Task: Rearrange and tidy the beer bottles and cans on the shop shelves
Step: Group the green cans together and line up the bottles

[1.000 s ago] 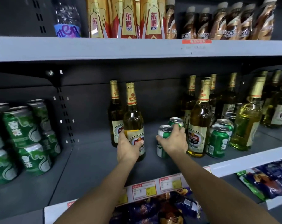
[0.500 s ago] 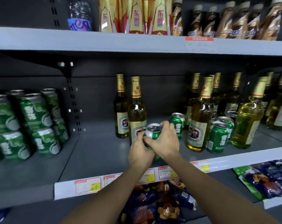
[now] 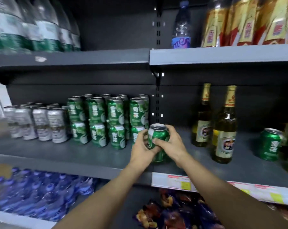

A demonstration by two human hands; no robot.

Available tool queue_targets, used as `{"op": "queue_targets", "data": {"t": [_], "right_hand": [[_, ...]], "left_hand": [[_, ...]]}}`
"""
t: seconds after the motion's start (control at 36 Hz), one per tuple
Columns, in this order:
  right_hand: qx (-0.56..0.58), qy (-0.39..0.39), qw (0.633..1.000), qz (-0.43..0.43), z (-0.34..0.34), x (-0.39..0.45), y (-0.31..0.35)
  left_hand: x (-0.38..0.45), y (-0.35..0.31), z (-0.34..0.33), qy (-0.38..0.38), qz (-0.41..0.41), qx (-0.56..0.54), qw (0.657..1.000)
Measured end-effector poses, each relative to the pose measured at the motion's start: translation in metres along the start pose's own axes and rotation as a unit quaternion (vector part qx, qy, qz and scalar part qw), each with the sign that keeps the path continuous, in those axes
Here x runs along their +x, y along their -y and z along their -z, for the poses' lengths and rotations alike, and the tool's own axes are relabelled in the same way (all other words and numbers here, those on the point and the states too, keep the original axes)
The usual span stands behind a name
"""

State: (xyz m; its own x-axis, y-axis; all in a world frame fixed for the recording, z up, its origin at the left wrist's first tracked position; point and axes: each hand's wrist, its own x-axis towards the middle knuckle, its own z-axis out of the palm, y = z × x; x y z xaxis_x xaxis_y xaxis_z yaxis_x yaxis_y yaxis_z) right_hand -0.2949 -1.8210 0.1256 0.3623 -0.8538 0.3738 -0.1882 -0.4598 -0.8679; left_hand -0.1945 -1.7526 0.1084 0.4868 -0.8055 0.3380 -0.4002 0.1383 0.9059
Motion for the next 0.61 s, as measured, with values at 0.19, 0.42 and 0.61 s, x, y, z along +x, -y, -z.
{"op": "queue_targets", "data": {"t": [0.19,0.42,0.61], "right_hand": [[0.157,0.046,0.984,-0.076,-0.109,0.011,0.03],[0.099,0.091,0.989,-0.062,-0.197,0.003,0.05],[0.067,0.073,0.994,-0.051,-0.252,0.012,0.053]], "left_hand": [[0.006,0.041,0.107,0.016,0.038,0.078,0.996],[0.021,0.079,0.17,-0.082,0.057,0.155,0.983],[0.036,0.107,0.218,-0.012,0.051,0.067,0.996]]}}
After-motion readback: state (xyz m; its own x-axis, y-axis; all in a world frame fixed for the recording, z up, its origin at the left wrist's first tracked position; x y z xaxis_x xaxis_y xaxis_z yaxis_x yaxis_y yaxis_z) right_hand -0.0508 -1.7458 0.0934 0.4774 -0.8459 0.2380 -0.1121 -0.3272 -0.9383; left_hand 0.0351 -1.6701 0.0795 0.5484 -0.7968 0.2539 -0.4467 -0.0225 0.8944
